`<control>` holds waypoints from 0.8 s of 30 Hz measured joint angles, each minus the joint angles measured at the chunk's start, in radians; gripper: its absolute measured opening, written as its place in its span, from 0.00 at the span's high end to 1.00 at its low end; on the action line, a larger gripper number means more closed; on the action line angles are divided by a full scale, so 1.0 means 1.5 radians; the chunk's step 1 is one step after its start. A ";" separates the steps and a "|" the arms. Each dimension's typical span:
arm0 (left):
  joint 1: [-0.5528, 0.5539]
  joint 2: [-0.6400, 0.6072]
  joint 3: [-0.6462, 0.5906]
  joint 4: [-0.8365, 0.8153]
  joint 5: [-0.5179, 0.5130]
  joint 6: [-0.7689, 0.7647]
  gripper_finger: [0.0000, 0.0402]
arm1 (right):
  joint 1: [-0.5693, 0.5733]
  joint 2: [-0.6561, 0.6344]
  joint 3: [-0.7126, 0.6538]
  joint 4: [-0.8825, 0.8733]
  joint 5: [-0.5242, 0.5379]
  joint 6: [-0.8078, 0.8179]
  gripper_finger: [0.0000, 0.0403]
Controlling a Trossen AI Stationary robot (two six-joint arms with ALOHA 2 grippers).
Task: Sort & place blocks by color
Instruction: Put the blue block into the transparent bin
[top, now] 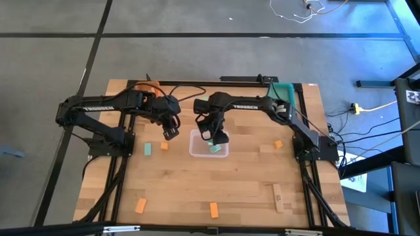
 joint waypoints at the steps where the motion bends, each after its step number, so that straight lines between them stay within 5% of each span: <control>1: 0.000 0.000 0.000 -0.001 0.000 -0.002 0.68 | 0.000 0.000 0.000 0.001 0.000 0.000 0.68; 7: 0.000 0.000 0.000 -0.031 -0.003 -0.035 0.68 | -0.002 0.000 0.000 0.022 0.001 0.000 0.53; 14: 0.000 0.000 0.000 -0.105 -0.010 -0.122 0.68 | -0.013 -0.002 0.000 0.025 0.000 0.003 0.51; 24: -0.026 0.000 0.000 -0.275 0.013 -0.536 0.68 | -0.090 -0.105 0.001 0.019 0.000 0.005 0.51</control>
